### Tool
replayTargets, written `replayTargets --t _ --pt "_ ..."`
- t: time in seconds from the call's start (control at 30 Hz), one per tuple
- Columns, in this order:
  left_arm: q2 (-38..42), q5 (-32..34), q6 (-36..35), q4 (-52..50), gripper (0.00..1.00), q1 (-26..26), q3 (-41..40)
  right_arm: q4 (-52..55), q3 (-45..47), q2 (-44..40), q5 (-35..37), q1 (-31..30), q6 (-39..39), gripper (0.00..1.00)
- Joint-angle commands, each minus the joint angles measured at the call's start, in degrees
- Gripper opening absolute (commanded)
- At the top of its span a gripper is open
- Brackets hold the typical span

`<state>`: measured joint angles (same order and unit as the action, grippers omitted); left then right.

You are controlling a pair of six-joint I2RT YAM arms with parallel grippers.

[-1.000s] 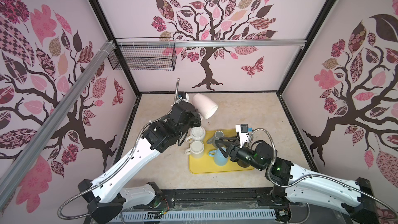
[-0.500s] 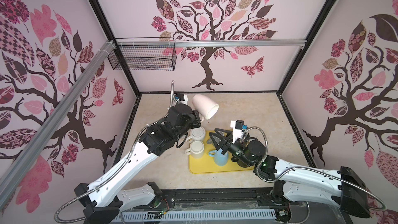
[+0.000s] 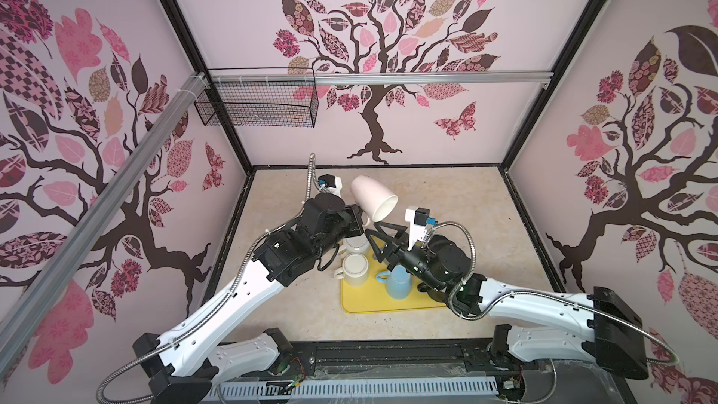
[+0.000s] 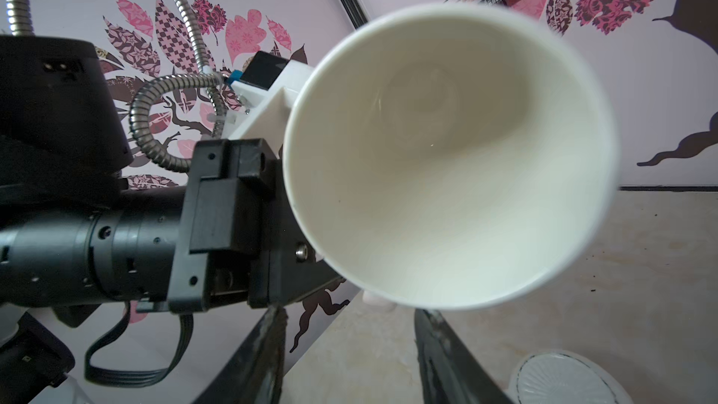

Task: Turn the mug right side up
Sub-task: Place the mug at the top-right of the table.

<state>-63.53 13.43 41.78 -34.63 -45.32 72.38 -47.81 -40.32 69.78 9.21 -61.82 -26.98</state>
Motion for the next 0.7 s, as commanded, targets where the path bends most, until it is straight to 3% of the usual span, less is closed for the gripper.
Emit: replayTargets --t 0.0,0.67 --pt "1.93 -1.03 -0.91 6.26 0.00 -0.03 -0.95 -1.43 -3.00 1.91 0.53 -0.13 -0.39 0.53" --pt "1.53 -7.67 -1.28 9.77 0.00 -0.27 -3.46 -5.45 -2.88 3.50 6.16 0.94 -1.88 0.42"
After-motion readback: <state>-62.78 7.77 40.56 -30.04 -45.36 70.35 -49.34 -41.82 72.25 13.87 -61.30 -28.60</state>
